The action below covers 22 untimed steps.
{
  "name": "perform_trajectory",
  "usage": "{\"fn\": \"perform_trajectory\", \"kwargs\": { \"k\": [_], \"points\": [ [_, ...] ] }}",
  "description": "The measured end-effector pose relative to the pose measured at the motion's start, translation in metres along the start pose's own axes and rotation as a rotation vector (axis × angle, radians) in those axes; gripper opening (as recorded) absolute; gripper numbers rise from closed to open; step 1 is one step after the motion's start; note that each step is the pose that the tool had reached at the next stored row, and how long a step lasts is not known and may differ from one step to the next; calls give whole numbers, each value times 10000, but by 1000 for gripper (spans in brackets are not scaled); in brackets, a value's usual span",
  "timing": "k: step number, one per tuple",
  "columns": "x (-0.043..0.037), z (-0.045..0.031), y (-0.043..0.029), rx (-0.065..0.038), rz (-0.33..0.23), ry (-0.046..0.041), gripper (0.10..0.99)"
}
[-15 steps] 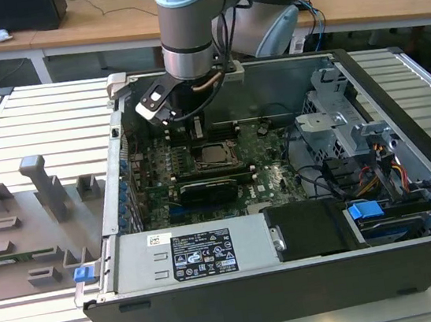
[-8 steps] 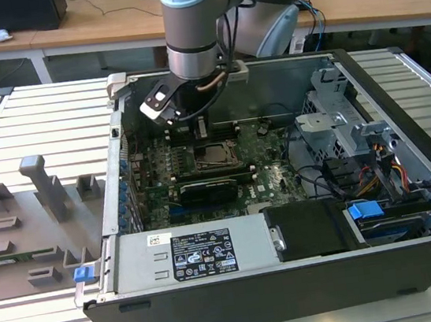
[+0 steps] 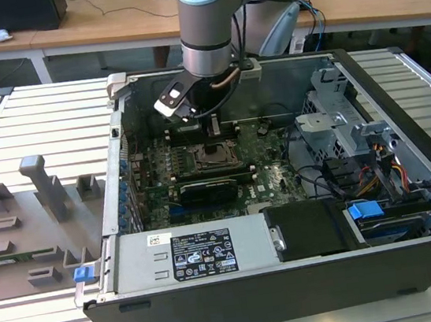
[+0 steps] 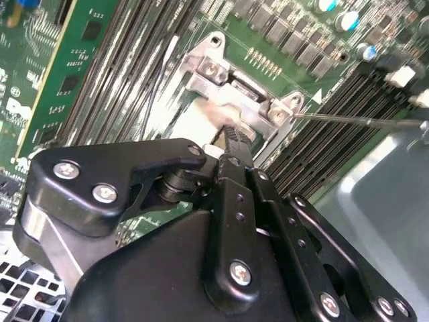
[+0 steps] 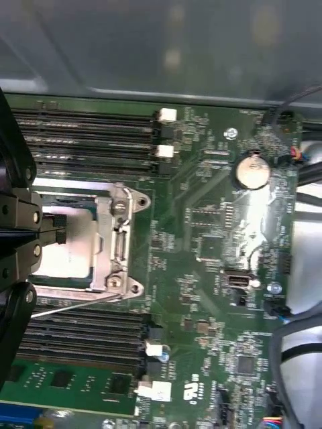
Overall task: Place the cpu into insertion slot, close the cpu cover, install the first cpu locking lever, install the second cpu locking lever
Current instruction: 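Close the cpu cover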
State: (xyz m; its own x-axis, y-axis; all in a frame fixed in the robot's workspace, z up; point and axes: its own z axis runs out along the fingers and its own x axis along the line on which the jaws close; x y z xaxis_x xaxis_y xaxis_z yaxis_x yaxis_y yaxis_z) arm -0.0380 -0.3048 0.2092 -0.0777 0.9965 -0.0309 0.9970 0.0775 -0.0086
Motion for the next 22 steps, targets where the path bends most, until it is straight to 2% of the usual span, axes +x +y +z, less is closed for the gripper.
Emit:
{"fn": "perform_trajectory", "kwargs": {
  "k": [2,10,19,22],
  "points": [
    [-5,-30,58,9,0,0,106],
    [-12,-219,64,9,1,1,106],
    [-14,-310,63,9,1,1,106],
    [-17,-381,62,9,1,1,106]
  ]
}}
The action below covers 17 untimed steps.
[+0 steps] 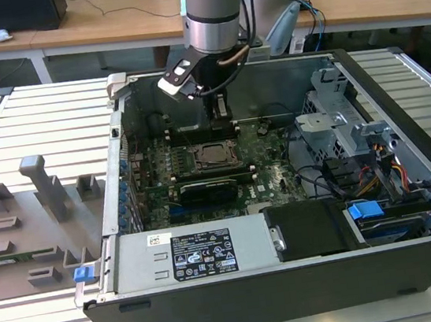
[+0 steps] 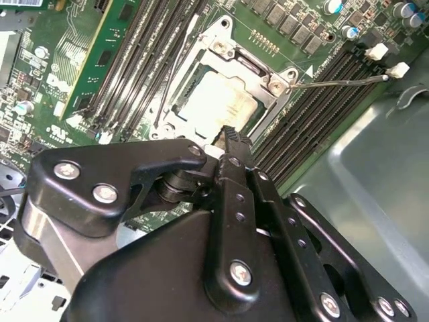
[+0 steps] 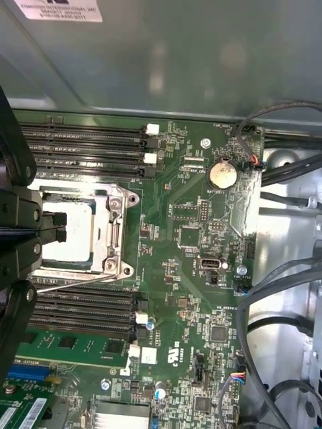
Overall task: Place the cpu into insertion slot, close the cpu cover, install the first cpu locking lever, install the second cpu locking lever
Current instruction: 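Close the cpu cover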
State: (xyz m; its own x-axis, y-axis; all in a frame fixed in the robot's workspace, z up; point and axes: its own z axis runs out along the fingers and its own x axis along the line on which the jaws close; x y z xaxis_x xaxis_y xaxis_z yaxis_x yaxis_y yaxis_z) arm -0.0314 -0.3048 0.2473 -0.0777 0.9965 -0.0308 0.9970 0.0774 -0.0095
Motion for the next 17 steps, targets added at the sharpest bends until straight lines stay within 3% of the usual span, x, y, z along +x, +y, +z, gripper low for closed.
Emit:
{"fn": "perform_trajectory", "kwargs": {
  "k": [5,17],
  "points": [
    [-3,-87,-1,0,0,-1,106],
    [-3,-95,-1,0,1,0,106]
  ]
}}
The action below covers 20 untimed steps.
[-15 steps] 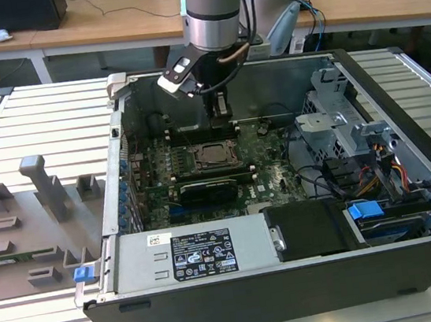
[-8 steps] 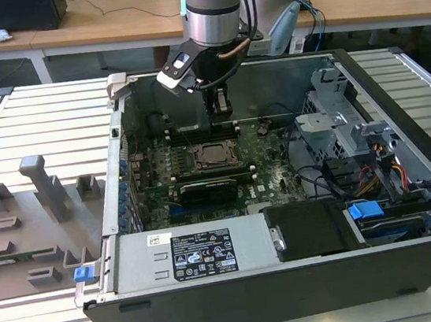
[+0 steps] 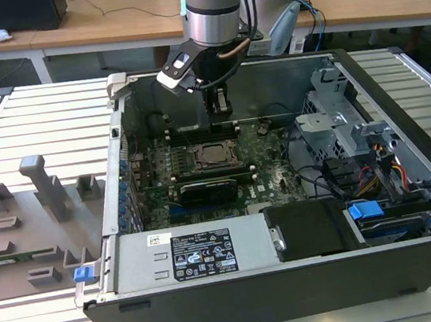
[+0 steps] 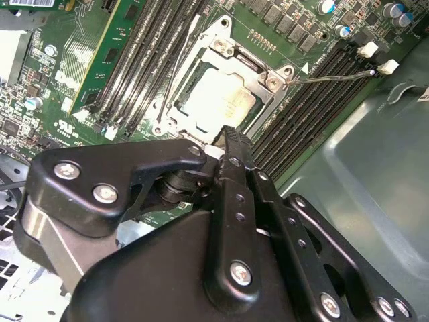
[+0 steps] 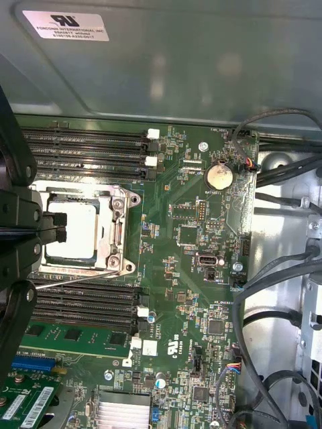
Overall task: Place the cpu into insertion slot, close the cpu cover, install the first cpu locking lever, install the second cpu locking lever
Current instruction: 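Close the cpu cover, then install the first cpu locking lever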
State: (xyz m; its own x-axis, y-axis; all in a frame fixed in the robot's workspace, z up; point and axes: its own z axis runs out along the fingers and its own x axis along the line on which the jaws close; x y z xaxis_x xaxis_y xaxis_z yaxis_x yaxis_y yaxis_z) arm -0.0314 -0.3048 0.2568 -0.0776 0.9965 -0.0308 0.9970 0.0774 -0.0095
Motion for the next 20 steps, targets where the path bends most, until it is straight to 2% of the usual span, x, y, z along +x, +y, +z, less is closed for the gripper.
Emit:
{"fn": "perform_trajectory", "kwargs": {
  "k": [9,11,14,20],
  "points": [
    [0,-1,0,-4,-135,-1,106],
    [0,-1,0,-19,-613,-5,106],
    [0,-1,0,-63,-2050,-19,106],
    [0,-1,0,-112,-3628,-34,106]
  ]
}}
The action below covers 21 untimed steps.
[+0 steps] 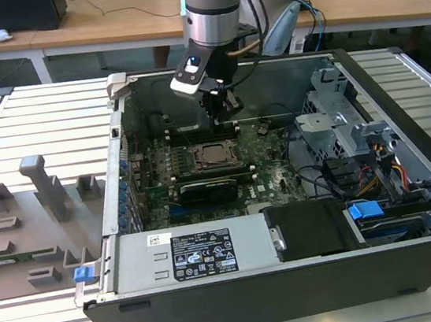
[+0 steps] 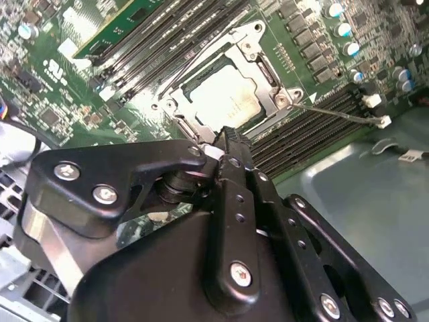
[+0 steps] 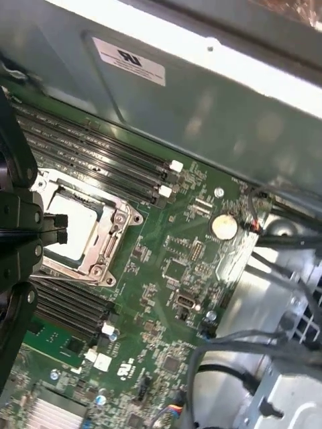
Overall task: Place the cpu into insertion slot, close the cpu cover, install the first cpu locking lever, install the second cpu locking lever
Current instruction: 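Install the first cpu locking lever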
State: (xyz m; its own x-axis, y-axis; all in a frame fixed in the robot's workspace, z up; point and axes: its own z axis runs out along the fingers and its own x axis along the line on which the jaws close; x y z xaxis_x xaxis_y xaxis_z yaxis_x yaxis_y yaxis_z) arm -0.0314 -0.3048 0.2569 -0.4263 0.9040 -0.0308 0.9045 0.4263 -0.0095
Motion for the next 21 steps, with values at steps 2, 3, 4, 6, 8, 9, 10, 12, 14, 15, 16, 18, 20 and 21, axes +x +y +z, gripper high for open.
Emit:
{"fn": "perform_trajectory", "kwargs": {
  "k": [2,3,4,6,8,9,10,12,14,15,16,18,20,21],
  "points": [
    [0,0,0,-15,-486,-4,106],
    [0,0,0,-19,-620,-6,106],
    [0,0,0,-26,-845,-8,106],
    [0,0,0,-42,-1359,-13,106],
    [0,0,0,-58,-1896,-18,106],
    [0,0,0,-62,-2006,-19,106],
    [0,0,0,-66,-2162,-20,106],
    [0,0,0,-74,-2411,-23,106],
    [0,0,0,-85,-2746,-26,106],
    [0,0,0,-90,-2930,-28,106],
    [0,0,0,-95,-3093,-29,106],
    [0,0,0,-106,-3456,-33,106],
    [0,0,0,-121,-3905,-37,106],
    [0,0,0,-126,-4091,-39,106]
  ]
}}
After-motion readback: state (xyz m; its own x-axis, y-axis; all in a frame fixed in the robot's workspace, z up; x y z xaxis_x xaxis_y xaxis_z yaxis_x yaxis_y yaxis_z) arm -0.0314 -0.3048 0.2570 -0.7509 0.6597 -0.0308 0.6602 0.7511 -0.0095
